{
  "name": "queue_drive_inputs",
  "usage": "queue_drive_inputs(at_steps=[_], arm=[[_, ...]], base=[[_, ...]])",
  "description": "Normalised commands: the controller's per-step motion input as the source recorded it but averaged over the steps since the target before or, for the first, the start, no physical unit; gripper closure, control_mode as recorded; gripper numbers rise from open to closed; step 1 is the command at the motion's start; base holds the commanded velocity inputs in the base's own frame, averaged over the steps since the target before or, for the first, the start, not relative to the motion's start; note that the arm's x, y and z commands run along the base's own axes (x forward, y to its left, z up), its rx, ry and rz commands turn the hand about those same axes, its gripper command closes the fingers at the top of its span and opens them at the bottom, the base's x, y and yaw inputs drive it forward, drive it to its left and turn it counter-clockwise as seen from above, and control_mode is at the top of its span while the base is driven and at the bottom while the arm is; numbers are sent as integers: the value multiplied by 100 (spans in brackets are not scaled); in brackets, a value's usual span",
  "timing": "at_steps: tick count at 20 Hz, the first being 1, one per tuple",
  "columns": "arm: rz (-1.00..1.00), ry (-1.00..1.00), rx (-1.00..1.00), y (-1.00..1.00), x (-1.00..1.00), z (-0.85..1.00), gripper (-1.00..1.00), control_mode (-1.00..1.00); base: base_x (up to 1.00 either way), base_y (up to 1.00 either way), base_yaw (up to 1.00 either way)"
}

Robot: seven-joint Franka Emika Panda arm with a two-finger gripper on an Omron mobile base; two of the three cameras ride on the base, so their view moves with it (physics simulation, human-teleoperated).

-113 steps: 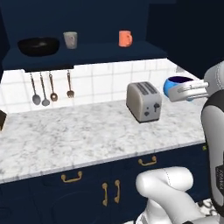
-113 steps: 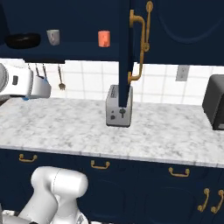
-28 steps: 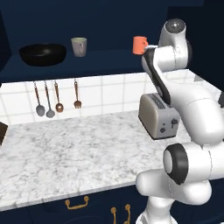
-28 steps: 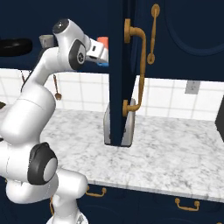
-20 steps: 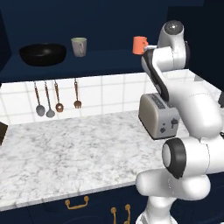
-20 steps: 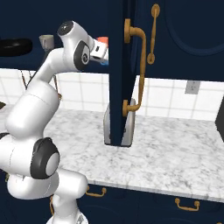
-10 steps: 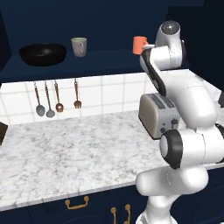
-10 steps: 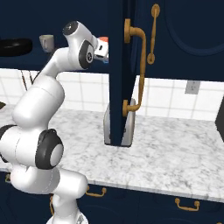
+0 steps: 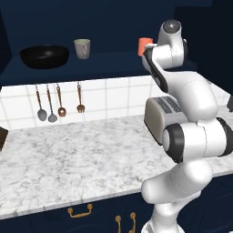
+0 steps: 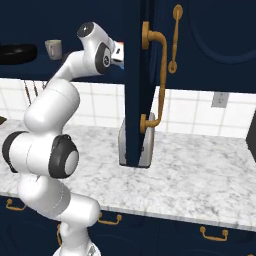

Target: Gather all objects into one cabinet and sort the glasses and bowls to opposite sides.

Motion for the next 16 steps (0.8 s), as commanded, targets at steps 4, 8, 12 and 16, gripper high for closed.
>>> queue_drive_inputs(at_steps=[4,8,12,16], arm=[[0,0,0,0,0,0,-100,-100],[0,0,0,0,-18,0,-100,-100],[3,0,0,26,-100,-2,-100,-100],[6,-6,0,35,-58,10,-100,-100]], base=[[0,0,0],[0,0,0],[0,0,0],[0,0,0]])
